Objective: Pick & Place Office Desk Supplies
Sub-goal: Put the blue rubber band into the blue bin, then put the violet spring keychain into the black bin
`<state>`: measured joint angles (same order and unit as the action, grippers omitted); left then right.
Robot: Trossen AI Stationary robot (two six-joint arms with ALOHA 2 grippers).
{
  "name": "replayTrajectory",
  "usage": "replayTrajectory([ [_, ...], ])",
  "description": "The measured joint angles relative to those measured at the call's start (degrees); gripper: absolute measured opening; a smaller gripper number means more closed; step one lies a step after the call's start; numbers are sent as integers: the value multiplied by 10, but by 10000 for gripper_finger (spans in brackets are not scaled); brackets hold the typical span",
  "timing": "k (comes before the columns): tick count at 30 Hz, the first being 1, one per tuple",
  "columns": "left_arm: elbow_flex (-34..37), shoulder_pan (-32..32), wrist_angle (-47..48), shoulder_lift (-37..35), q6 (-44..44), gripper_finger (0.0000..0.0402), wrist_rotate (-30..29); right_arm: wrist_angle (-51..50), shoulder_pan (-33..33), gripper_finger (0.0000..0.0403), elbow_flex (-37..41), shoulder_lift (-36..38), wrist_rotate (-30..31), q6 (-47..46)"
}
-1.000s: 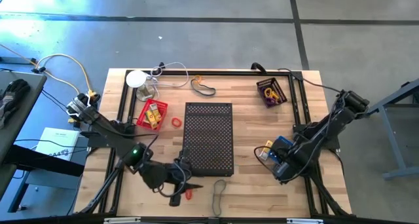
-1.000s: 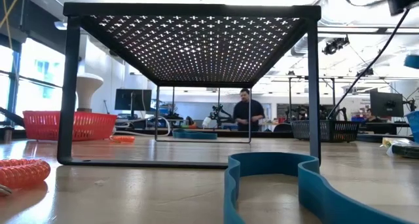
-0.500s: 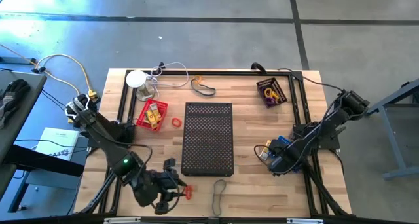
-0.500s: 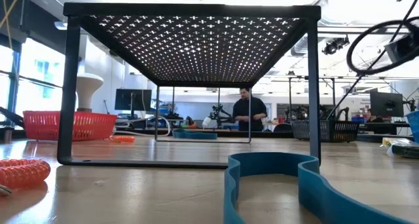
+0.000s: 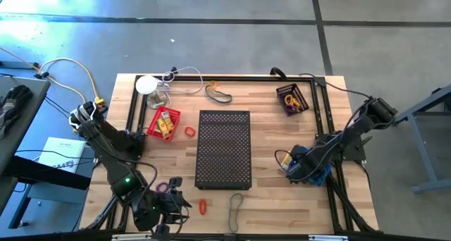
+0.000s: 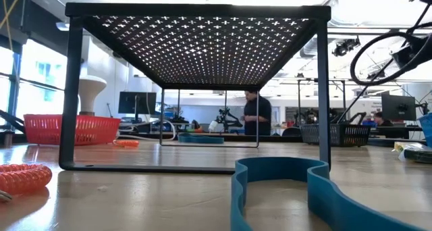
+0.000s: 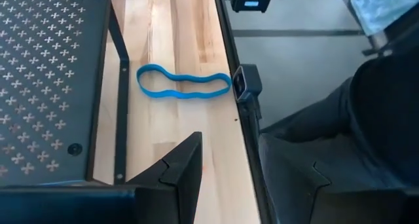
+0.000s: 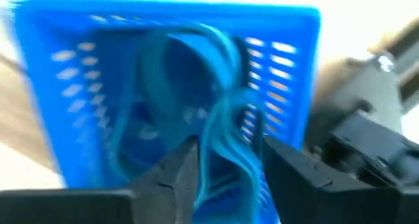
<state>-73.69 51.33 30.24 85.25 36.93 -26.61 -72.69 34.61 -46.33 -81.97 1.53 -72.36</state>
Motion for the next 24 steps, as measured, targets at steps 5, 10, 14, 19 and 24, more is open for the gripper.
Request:
replayTrajectory([
  [5, 0, 0, 12, 1, -35, 147, -1, -75, -6, 171, -30, 0, 7, -20],
  [10, 0, 0, 21, 23, -39, 147, -3, -126, -5, 168, -95, 0, 74, -22],
  [14, 1, 8, 22, 69, -26, 147, -2, -110, 6, 169, -137, 0, 155, -30],
  [19, 1, 34, 26, 129, 35, 147, 5, -27, 29, 169, -153, 0, 234, -6],
  [24, 1, 23, 78, 139, 194, 147, 51, 41, 50, 170, -153, 0, 277, 18],
])
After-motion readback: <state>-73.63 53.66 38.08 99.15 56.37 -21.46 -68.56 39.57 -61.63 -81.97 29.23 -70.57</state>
